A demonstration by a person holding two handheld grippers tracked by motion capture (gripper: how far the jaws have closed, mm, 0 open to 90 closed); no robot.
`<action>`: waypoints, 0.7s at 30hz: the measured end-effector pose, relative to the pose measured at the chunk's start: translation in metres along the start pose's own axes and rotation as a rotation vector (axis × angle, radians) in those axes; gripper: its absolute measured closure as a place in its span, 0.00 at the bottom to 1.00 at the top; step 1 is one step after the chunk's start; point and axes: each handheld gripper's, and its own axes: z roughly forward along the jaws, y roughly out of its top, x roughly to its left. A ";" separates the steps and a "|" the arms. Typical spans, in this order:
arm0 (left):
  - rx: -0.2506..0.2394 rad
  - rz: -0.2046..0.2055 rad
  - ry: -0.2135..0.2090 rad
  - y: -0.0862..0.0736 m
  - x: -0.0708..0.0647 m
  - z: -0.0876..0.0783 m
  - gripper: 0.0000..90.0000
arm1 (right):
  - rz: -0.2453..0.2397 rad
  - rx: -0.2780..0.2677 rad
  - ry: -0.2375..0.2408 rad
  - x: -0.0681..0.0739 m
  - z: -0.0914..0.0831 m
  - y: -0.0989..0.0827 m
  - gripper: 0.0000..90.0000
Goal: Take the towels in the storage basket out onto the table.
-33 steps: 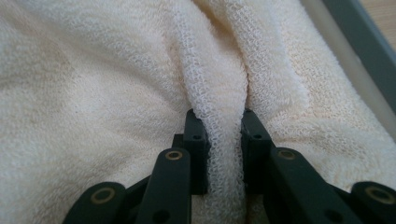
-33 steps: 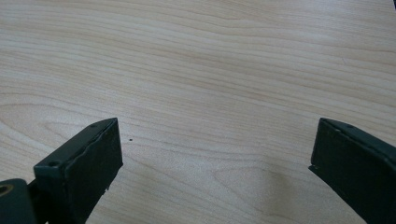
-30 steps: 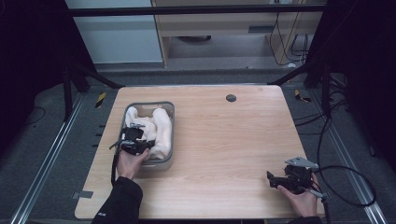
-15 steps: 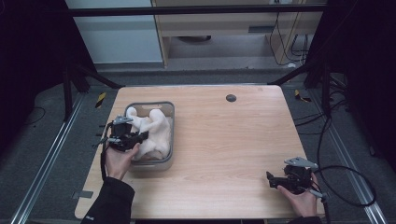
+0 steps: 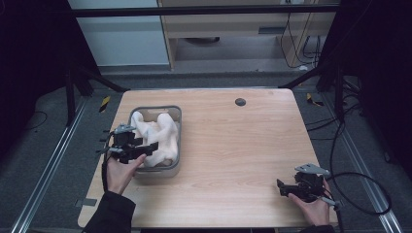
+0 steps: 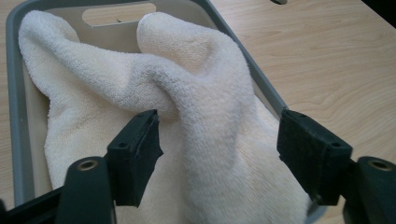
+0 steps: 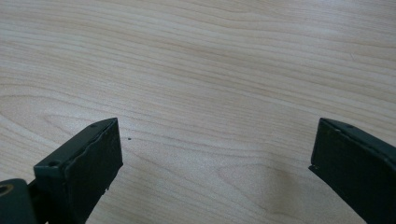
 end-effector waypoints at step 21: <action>0.210 0.018 0.023 -0.021 -0.015 0.058 0.08 | -0.008 0.031 0.018 0.002 0.004 0.000 0.01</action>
